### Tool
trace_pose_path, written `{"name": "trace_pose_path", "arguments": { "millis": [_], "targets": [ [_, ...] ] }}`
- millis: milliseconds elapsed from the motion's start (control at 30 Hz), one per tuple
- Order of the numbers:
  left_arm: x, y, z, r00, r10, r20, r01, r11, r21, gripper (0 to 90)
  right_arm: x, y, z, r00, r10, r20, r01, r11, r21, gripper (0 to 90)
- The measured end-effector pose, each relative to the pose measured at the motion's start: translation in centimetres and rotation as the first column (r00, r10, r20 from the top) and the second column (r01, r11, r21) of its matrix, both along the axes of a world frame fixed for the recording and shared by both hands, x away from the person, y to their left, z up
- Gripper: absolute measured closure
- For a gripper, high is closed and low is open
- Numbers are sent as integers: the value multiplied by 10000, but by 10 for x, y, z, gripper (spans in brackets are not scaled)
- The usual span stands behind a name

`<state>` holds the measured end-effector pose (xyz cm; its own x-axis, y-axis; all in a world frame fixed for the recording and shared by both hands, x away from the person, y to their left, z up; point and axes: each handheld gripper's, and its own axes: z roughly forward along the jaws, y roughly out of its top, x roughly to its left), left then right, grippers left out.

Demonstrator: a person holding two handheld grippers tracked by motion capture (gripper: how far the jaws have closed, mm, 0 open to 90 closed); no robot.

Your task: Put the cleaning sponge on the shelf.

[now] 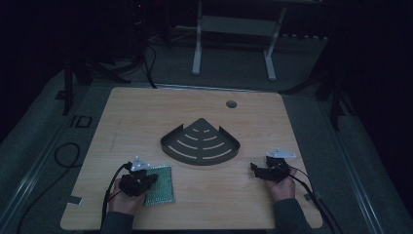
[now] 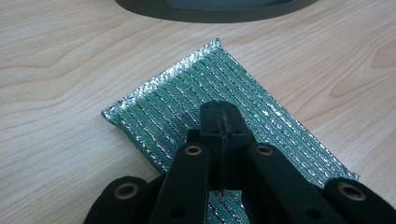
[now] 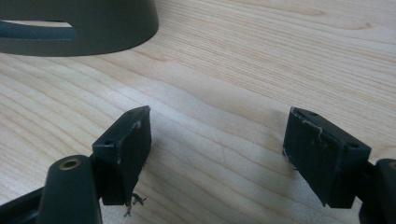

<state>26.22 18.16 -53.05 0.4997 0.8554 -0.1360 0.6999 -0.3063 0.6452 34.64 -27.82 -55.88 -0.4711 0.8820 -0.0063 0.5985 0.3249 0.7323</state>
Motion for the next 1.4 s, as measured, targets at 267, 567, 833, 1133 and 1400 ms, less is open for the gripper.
{"name": "trace_pose_path", "arguments": {
  "millis": [267, 567, 833, 1133, 1400],
  "targets": [
    [-4, -3, -1, 9999, -96, -52, 96, 9999, 127, 900, 0, 0, 0, 10000, 0, -1, 0, 10000, 1, 229],
    [-1, 1, -2, 10000, 46, -25, -45, 9996, 287, 900, 0, 0, 0, 10000, 0, -1, 0, 10000, 0, 229],
    [8, 12, -1, 9991, 431, 5, -431, 9987, 271, 873, 0, 0, 0, 10000, 1, -1, -1, 10000, 0, 229],
    [-7, 15, 5, 9992, 388, 22, -388, 9990, 206, 874, 0, 0, 0, 10000, -1, -4, 1, 10000, 1, 229],
    [-8, 19, 1, 9972, 725, -195, -709, 9948, 734, 898, 0, 0, 0, 10000, -1, -1, 1, 10000, -1, 229]
  ]
}}
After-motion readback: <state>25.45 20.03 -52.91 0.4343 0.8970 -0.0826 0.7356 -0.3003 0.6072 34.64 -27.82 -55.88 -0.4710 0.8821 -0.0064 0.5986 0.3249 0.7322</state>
